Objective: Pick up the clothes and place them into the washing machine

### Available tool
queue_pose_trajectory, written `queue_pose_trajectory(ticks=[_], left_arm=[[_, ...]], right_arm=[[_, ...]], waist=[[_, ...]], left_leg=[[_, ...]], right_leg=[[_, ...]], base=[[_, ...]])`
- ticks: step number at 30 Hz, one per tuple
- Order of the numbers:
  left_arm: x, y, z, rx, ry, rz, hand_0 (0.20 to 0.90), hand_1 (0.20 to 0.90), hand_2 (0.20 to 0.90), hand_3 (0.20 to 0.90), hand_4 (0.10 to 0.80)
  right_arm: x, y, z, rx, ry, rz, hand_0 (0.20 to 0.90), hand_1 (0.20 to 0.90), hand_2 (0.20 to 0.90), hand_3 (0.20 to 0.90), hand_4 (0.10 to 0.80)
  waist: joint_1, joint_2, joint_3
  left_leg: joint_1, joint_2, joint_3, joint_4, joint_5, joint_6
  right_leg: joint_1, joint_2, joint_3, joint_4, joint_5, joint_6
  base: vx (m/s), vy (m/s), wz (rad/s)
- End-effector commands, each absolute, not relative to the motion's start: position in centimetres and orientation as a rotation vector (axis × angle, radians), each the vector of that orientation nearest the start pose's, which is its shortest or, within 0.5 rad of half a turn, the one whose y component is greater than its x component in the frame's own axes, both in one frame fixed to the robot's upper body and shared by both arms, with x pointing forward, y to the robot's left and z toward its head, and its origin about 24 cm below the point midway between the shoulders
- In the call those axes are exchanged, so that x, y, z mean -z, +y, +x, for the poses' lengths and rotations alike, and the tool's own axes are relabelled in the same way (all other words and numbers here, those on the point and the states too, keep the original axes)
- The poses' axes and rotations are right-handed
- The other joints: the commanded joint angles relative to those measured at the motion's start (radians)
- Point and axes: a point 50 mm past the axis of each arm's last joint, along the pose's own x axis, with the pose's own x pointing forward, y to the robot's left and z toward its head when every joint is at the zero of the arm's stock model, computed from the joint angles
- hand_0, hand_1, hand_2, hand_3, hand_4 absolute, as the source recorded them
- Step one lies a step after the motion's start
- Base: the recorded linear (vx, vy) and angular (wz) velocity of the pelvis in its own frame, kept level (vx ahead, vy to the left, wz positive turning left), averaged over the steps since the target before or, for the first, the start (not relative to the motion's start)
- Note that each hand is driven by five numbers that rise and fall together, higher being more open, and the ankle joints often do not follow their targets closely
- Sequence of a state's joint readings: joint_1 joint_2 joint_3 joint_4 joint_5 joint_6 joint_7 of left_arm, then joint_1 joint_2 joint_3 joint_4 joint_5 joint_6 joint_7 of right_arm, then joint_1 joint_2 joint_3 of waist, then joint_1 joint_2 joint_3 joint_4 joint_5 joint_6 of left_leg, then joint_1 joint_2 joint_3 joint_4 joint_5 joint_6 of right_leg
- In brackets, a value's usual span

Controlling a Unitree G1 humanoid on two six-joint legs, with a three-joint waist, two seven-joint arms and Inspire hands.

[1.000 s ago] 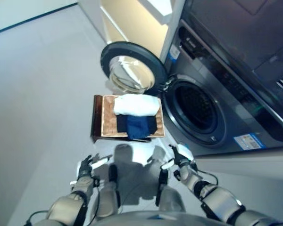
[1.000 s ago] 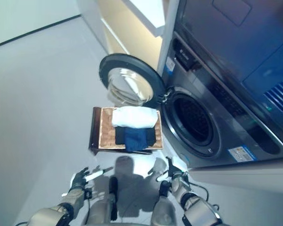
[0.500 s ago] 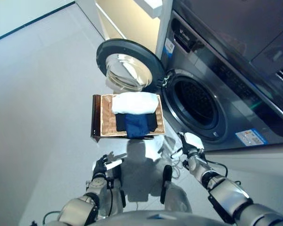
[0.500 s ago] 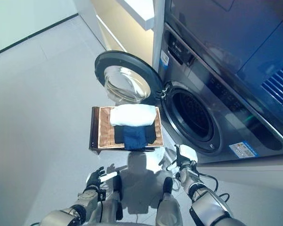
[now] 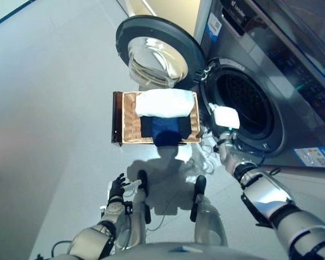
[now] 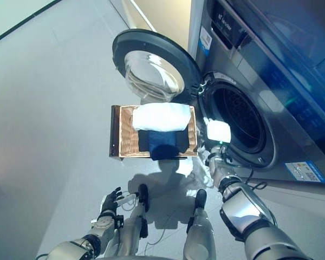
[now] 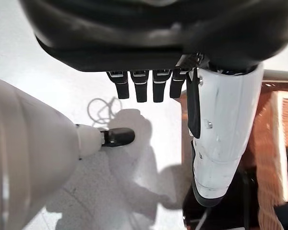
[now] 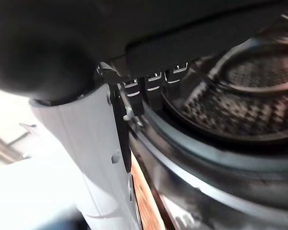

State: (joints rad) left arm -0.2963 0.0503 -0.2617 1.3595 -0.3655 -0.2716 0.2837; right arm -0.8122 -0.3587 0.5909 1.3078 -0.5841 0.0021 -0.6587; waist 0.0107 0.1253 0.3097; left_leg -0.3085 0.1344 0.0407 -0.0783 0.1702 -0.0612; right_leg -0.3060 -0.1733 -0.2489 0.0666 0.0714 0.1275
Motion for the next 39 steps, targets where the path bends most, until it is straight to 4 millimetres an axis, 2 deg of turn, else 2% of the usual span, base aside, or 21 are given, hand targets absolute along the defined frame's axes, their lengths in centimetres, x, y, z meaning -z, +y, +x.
queue_pose_trajectory(ticks=[1,11,26,32,39], left_arm=[[10.8,17.1,23.0,-0.272,0.659,0.133,0.900,0.900,0.900,0.900,0.800],[10.7,17.9,23.1,-0.307,0.650,0.124,0.900,0.900,0.900,0.900,0.800],[10.2,18.4,23.5,-0.360,0.614,0.035,0.900,0.900,0.900,0.900,0.800],[9.6,18.7,24.2,-0.377,0.566,-0.008,0.900,0.900,0.900,0.900,0.800],[8.9,18.2,24.8,-0.363,0.506,-0.068,0.900,0.900,0.900,0.900,0.800]], right_arm=[[-10.8,-19.5,39.2,0.346,-0.252,-1.514,0.900,0.900,0.900,0.900,0.800],[-14.1,-16.6,40.7,0.321,-0.362,-1.532,0.900,0.900,0.900,0.900,0.800],[-17.6,-13.2,41.7,0.296,-0.460,-1.456,0.900,0.900,0.900,0.900,0.800],[-18.7,-12.8,41.9,0.299,-0.484,-1.458,0.900,0.900,0.900,0.900,0.800],[-19.8,-13.6,42.1,0.337,-0.477,-1.473,0.900,0.900,0.900,0.900,0.800]], waist=[[0.006,-0.079,0.024],[0.020,-0.085,0.042],[0.062,-0.077,0.069],[0.084,-0.077,0.084],[0.104,-0.071,0.103]], left_leg=[[0.071,0.021,-0.007,-0.009,-0.059,-0.090],[0.056,0.013,-0.027,-0.009,-0.051,-0.095],[0.002,-0.005,-0.079,-0.009,-0.030,-0.098],[-0.036,-0.013,-0.103,-0.009,-0.019,-0.100],[-0.079,-0.018,-0.123,-0.009,-0.009,-0.098]], right_leg=[[-0.018,-0.113,0.031,0.014,0.073,0.083],[-0.018,-0.127,0.019,0.024,0.076,0.082],[-0.017,-0.140,-0.021,0.018,0.081,0.085],[-0.031,-0.139,-0.038,0.008,0.088,0.086],[-0.077,-0.135,-0.034,0.014,0.090,0.085]], base=[[0.000,0.000,0.00],[-0.025,0.012,0.03],[0.003,0.007,0.10],[0.009,-0.001,0.18],[0.001,0.010,0.05]])
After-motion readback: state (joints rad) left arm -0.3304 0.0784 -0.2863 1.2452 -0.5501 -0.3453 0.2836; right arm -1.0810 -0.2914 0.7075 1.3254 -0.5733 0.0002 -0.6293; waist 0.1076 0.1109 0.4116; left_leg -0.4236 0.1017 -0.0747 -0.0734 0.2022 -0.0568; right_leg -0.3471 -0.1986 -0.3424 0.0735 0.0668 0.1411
